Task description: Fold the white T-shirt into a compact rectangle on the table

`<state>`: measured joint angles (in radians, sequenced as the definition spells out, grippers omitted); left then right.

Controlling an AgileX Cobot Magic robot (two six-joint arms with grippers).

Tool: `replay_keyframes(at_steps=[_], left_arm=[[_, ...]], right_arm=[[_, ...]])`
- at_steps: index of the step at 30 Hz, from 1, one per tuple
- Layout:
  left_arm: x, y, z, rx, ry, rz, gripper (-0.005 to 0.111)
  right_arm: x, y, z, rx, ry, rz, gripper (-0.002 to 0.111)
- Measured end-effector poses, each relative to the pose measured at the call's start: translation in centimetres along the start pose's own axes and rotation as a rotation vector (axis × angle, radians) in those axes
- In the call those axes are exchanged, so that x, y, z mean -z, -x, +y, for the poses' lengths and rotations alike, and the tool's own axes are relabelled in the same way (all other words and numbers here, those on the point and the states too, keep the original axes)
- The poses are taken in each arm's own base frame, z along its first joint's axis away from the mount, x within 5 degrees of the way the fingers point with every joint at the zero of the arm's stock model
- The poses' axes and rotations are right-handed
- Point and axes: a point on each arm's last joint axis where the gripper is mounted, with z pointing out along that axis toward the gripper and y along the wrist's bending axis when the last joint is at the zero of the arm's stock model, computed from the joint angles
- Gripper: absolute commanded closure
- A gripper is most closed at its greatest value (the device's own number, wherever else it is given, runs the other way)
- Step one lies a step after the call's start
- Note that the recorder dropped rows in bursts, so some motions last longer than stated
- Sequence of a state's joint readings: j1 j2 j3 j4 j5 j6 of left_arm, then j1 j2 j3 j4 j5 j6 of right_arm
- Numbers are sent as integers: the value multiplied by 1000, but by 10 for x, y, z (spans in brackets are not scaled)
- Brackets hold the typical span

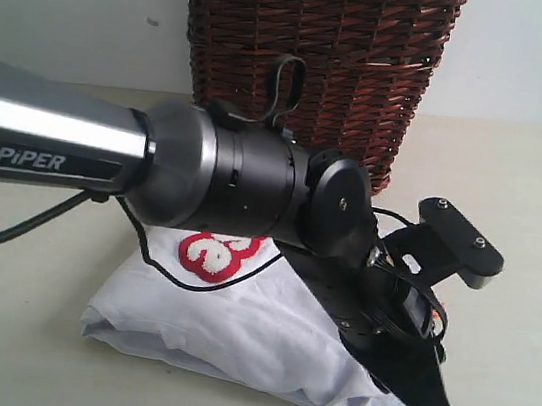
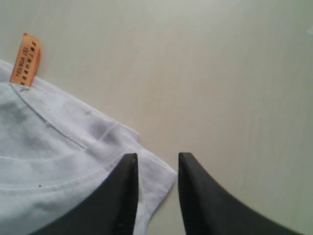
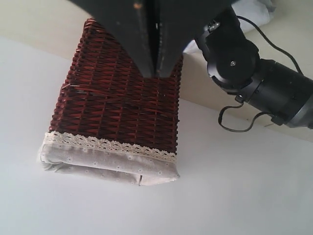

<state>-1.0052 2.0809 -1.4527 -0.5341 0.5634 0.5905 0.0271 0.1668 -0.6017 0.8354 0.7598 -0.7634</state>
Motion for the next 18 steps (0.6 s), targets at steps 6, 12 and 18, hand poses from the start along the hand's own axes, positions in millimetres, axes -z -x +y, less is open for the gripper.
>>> replay_keyframes(at_steps=[6,12,18], left_arm=[[41,7,4,-15,-4,-3,102],[119,22,2,-29,35,-129,107],[183,12,-15,-49,90,-273,107]], right_arm=[[0,-1,0,4,-3,7,108],[8,-4,2,-3,-36,-45,108],[15,-23,-3,-65,-151,-144,108]])
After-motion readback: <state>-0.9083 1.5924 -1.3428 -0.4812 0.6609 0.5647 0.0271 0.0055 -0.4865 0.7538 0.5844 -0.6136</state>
